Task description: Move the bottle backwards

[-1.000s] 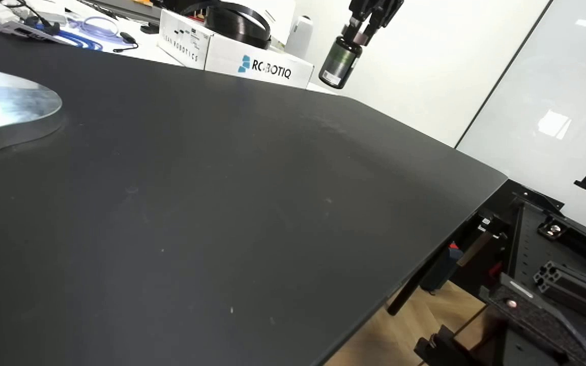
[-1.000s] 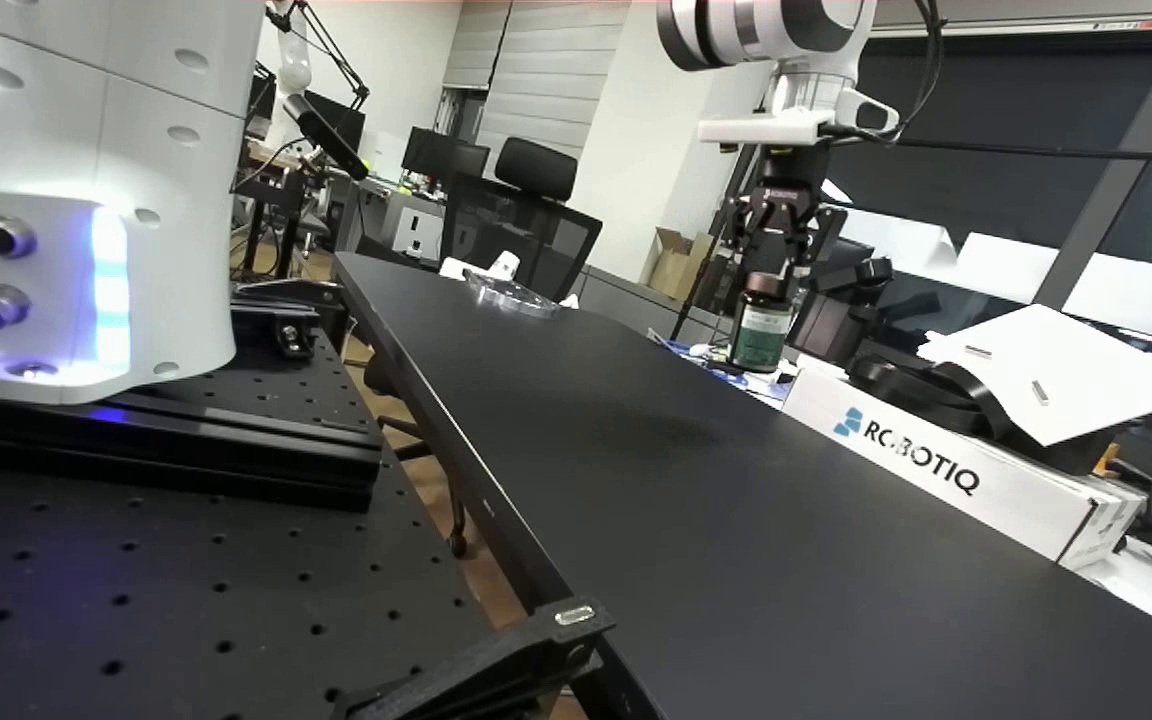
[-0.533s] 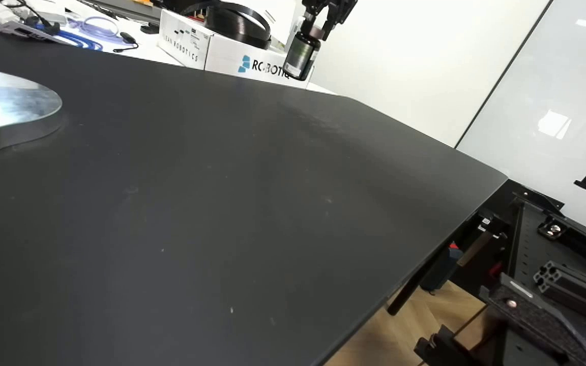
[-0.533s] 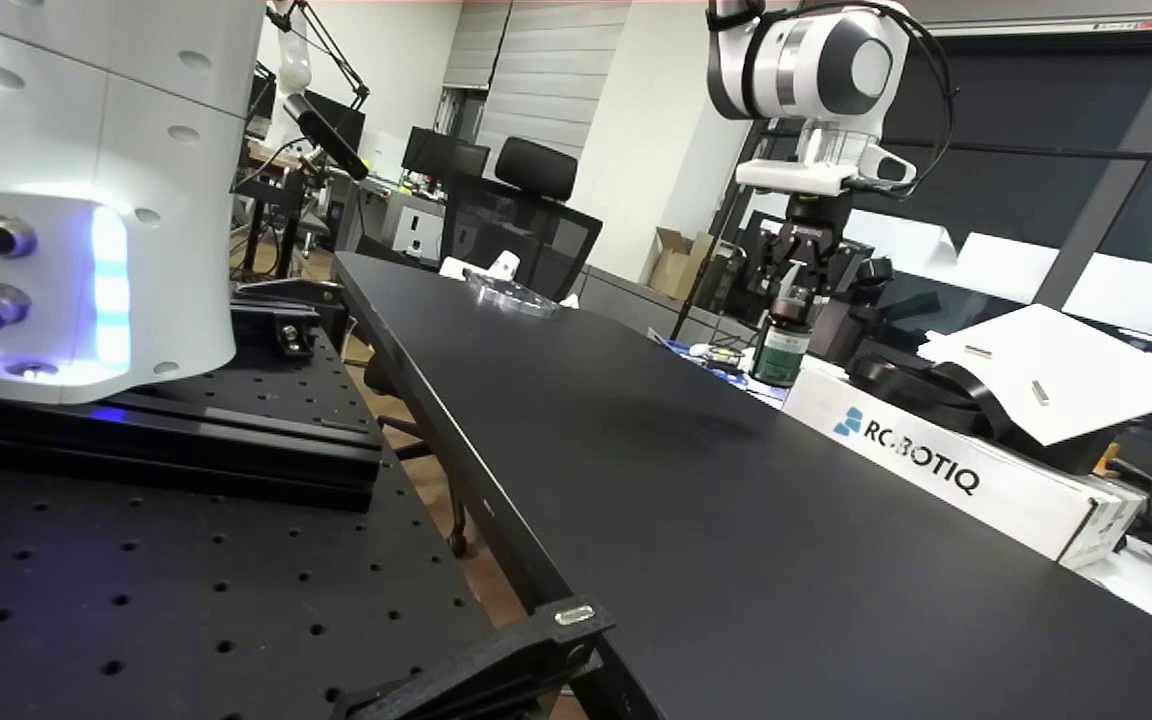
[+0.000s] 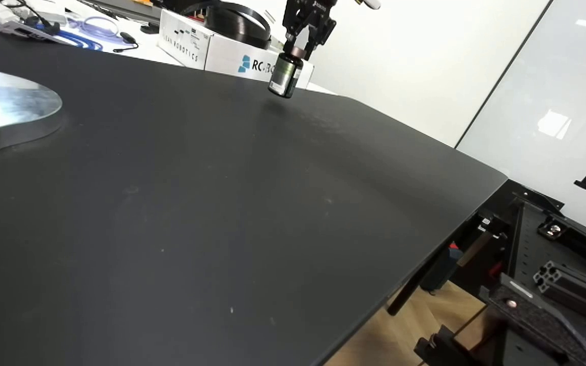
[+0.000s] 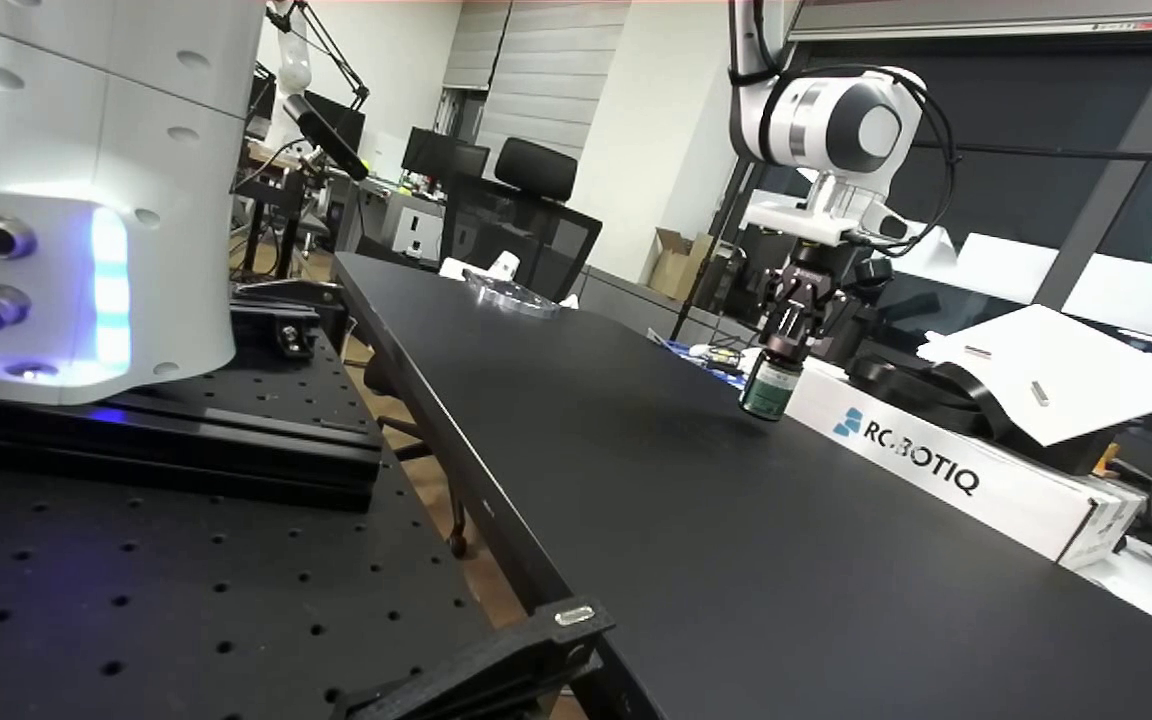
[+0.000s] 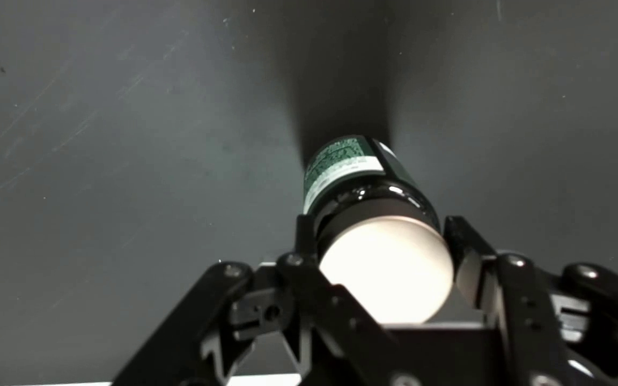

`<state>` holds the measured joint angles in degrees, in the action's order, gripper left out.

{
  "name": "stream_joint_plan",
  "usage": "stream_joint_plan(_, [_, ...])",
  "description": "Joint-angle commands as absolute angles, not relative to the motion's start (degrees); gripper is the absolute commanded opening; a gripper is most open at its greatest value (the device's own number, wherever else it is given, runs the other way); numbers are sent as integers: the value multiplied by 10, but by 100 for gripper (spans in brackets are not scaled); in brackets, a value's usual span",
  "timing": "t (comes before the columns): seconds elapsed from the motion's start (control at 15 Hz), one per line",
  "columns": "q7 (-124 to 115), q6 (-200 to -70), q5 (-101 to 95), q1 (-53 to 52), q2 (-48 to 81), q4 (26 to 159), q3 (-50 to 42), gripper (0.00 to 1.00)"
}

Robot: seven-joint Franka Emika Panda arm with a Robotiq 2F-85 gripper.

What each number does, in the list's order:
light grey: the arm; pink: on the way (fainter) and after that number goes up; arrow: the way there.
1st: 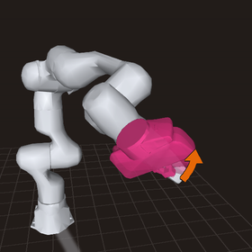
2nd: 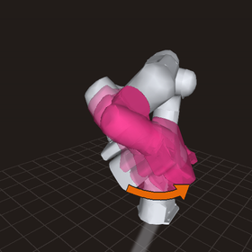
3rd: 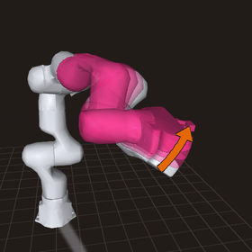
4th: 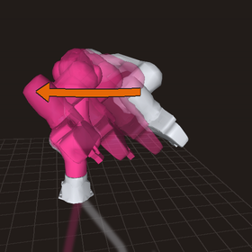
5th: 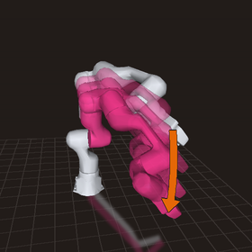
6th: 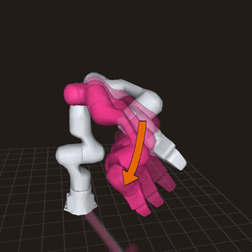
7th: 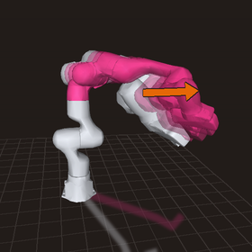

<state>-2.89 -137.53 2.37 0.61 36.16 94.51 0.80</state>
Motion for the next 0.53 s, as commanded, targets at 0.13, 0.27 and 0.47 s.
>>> stream_joint_plan(0.13, [-28,-1333,31,12,404,880,5,36])
stream_joint_plan(0.27, [-30,-1327,31,12,410,872,5,36])
stream_joint_plan(0.47, [-32,-1325,31,10,403,871,6,93])
